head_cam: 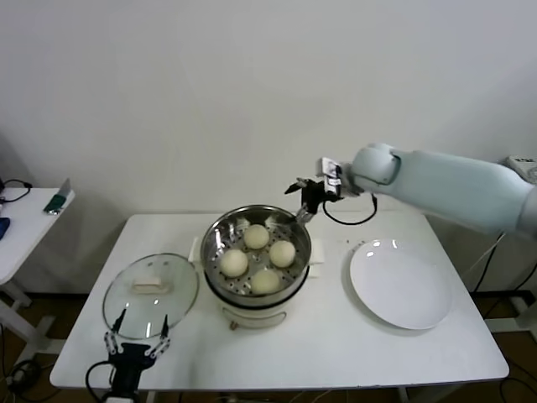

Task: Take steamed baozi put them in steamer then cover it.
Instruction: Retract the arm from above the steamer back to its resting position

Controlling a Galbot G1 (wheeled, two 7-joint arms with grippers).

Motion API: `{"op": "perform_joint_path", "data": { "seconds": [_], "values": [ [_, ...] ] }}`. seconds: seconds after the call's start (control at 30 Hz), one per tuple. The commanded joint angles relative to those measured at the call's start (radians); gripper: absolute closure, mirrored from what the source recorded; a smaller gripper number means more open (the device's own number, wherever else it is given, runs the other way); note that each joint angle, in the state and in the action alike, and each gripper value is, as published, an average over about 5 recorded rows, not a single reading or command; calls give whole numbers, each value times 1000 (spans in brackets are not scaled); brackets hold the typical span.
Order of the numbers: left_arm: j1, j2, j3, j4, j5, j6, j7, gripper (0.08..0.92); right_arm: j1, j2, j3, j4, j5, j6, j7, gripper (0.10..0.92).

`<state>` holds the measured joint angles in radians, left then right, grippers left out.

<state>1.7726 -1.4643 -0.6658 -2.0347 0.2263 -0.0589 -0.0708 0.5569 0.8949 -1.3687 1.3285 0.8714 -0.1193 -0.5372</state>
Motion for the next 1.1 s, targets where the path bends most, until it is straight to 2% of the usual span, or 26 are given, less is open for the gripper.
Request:
{"op": "perform_joint_path", "data": {
  "seconds": [0.03, 0.3, 0.47, 0.73, 0.9, 1.1],
  "values": [
    [-15, 1, -15, 3, 54, -17, -10, 177, -516, -275, 528, 147, -110, 214, 337, 203],
    [-35, 21, -26, -13, 149, -20, -8, 177, -896, -326, 911, 217, -203, 255, 384, 203],
    [-44, 27, -41, -18, 291, -2, -11, 177, -1257, -283, 1309, 254, -257, 237, 373, 203],
    [-75, 44, -74, -32, 729, 62, -36, 177, -1616, -110, 1684, 316, -298, 201, 336, 203],
    [-93, 73, -74, -9, 1040, 63, 17, 177, -1729, 10, 1816, 328, -334, 177, 324, 203],
    [-153, 125, -18, 63, 1170, 87, 39, 177, -1799, 94, 1901, 325, -362, 150, 326, 203]
  ]
}}
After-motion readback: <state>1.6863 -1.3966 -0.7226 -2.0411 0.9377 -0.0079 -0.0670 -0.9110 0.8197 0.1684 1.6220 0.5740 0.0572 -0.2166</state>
